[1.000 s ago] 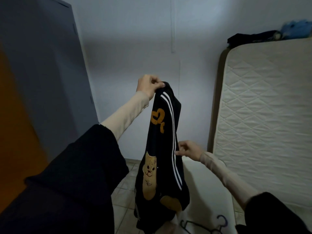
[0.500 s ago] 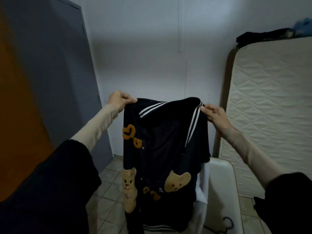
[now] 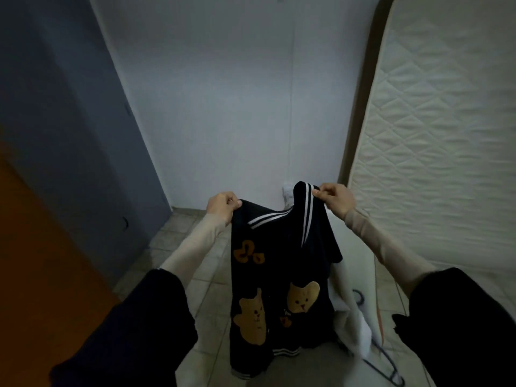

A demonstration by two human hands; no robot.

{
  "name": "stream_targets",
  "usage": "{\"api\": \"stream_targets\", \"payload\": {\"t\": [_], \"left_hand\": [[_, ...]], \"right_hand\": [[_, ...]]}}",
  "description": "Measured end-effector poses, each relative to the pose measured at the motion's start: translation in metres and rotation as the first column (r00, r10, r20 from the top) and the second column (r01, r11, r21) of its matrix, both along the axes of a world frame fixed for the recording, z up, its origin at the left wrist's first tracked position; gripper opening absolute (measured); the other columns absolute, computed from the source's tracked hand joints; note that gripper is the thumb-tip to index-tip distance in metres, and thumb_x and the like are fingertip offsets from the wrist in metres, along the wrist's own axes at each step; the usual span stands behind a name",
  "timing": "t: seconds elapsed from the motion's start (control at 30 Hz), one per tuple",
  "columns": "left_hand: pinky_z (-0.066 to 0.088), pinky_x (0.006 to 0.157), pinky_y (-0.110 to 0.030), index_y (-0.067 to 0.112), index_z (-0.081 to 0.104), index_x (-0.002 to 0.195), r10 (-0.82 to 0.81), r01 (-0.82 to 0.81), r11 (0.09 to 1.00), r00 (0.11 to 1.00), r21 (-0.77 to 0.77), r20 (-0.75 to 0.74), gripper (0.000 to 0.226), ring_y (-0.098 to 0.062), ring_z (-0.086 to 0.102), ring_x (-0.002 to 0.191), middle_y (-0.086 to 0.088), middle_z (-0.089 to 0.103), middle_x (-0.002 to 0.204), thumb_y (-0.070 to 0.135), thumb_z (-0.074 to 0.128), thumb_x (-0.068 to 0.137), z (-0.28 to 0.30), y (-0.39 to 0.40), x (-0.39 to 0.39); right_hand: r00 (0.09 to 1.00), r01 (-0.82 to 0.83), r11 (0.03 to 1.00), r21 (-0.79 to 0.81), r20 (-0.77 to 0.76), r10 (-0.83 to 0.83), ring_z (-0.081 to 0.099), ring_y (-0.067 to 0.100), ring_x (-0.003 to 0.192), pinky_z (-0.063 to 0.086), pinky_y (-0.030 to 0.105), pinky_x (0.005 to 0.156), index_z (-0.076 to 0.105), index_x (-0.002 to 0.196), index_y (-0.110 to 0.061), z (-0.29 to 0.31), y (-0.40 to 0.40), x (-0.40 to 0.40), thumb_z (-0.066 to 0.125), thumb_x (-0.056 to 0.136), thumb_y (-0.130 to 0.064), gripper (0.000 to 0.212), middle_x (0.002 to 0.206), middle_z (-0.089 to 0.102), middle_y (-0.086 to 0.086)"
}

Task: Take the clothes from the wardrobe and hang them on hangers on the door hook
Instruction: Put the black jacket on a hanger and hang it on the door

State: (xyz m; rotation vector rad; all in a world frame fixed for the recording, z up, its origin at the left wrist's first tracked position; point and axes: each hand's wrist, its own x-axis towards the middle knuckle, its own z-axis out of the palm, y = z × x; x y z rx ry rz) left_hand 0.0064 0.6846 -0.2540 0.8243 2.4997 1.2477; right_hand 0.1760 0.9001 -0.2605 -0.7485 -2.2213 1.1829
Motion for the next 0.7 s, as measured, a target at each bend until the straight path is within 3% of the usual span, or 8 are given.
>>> {"api": "stream_targets", "payload": {"t": [0.1, 0.17, 0.27, 0.33, 0.43, 0.6, 0.7], "left_hand": [[0.050, 0.065, -0.038, 0.014, 0.050, 0.059, 0.033, -0.034, 0.999, 0.992, 0.003, 0.119, 0.030, -0.024, 0.053, 0.068, -0.010, 0.052, 0.068, 0.007, 0.059, 0.086, -0.043, 0.013, 0.004], [0.053, 0.071, -0.041, 0.014, 0.052, 0.065, 0.059, -0.052, 0.996, 0.991, -0.066, 0.117, 0.023, -0.028, 0.059, 0.075, -0.011, 0.057, 0.079, 0.010, 0.057, 0.088, -0.069, 0.022, 0.006], [0.050, 0.074, -0.034, 0.013, 0.054, 0.080, 0.069, -0.055, 0.967, 0.996, -0.249, 0.049, 0.009, -0.028, 0.064, 0.084, -0.009, 0.062, 0.091, 0.011, 0.054, 0.089, -0.102, 0.029, 0.014], [0.051, 0.074, -0.034, 0.013, 0.054, 0.083, 0.072, -0.051, 0.951, 0.996, -0.305, 0.057, 0.006, -0.025, 0.064, 0.085, -0.009, 0.064, 0.094, 0.009, 0.054, 0.087, -0.128, 0.031, 0.019], [0.052, 0.078, -0.035, 0.012, 0.056, 0.096, 0.043, 0.002, 0.938, 0.992, -0.347, 0.122, 0.010, -0.023, 0.061, 0.089, -0.008, 0.064, 0.099, 0.010, 0.055, 0.086, -0.166, 0.034, 0.026], [0.040, 0.082, -0.025, 0.013, 0.055, 0.115, -0.203, 0.237, 0.950, 0.964, -0.204, 0.171, 0.042, -0.017, 0.051, 0.104, -0.003, 0.056, 0.117, 0.027, 0.070, 0.079, -0.208, 0.052, 0.038], [0.043, 0.086, -0.028, 0.014, 0.055, 0.119, -0.243, 0.265, 0.961, 0.944, -0.074, 0.222, 0.050, -0.017, 0.054, 0.105, -0.002, 0.060, 0.117, 0.028, 0.074, 0.075, -0.217, 0.068, 0.042]], "right_hand": [[1.000, 0.006, 0.998, -0.058, -0.004, -0.006, 0.042, 0.001, 0.033, 0.038, 0.017, 0.047, 0.047, 0.057, -0.018, -0.031, 0.005, 0.000, 0.063, 0.086, -0.015, 0.033, 0.045, 0.041, -0.006], [1.000, 0.018, 0.998, -0.063, -0.016, -0.019, 0.043, 0.000, 0.034, 0.037, 0.013, 0.046, 0.047, 0.057, -0.021, -0.046, 0.006, 0.000, 0.064, 0.084, -0.012, 0.033, 0.039, 0.043, -0.009], [1.000, 0.007, 0.997, -0.079, -0.026, -0.009, 0.041, -0.002, 0.036, 0.035, 0.007, 0.045, 0.052, 0.062, -0.015, -0.065, 0.008, -0.003, 0.066, 0.083, -0.012, 0.026, 0.038, 0.042, -0.011], [1.000, -0.002, 0.997, -0.079, -0.019, 0.001, 0.042, -0.001, 0.036, 0.035, 0.007, 0.046, 0.055, 0.068, -0.010, -0.077, 0.010, -0.006, 0.067, 0.083, -0.014, 0.019, 0.048, 0.044, -0.007], [0.999, -0.032, 0.995, -0.096, -0.021, 0.030, 0.046, 0.001, 0.036, 0.039, 0.009, 0.049, 0.055, 0.066, -0.017, -0.097, 0.015, -0.010, 0.066, 0.084, -0.016, 0.021, 0.053, 0.049, -0.001], [0.995, -0.097, 0.984, -0.148, -0.003, 0.098, 0.050, 0.002, 0.042, 0.045, 0.015, 0.051, 0.056, 0.071, -0.022, -0.125, 0.021, -0.019, 0.062, 0.087, -0.017, 0.018, 0.057, 0.052, 0.002], [0.987, -0.154, 0.981, -0.116, 0.024, 0.157, 0.053, 0.012, 0.049, 0.045, 0.019, 0.057, 0.057, 0.073, -0.026, -0.140, 0.025, -0.024, 0.060, 0.088, -0.019, 0.017, 0.053, 0.054, 0.002]]}}
